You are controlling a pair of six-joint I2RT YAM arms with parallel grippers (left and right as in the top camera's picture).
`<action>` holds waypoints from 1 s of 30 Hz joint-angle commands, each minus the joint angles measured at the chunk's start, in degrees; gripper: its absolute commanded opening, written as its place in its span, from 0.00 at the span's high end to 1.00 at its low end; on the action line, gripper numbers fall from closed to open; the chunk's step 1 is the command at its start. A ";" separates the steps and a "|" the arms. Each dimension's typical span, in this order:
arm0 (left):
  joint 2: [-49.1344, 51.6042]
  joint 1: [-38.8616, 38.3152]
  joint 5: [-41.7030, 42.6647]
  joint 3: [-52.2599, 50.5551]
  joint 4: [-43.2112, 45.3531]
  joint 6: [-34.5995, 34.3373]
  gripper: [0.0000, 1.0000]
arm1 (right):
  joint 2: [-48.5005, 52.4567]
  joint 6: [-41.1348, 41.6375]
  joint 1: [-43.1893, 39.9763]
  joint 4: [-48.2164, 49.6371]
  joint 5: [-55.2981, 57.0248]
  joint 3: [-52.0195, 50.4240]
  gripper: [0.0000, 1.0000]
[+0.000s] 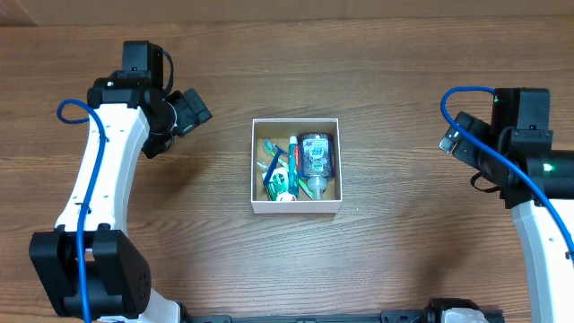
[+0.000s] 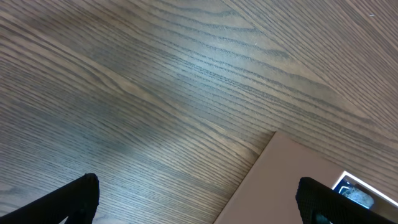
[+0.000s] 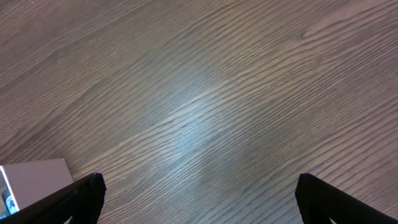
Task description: Pack container
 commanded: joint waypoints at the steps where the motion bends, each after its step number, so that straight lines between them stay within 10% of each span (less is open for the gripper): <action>1: 0.24 0.04 -0.81 1.07 0.09 -0.17 0.00 | -0.07 0.13 -0.17 0.15 0.42 1.16 0.00; 30: 0.24 0.04 -0.81 1.07 0.09 -0.15 0.00 | -1.84 0.13 -0.15 0.17 0.42 1.07 0.00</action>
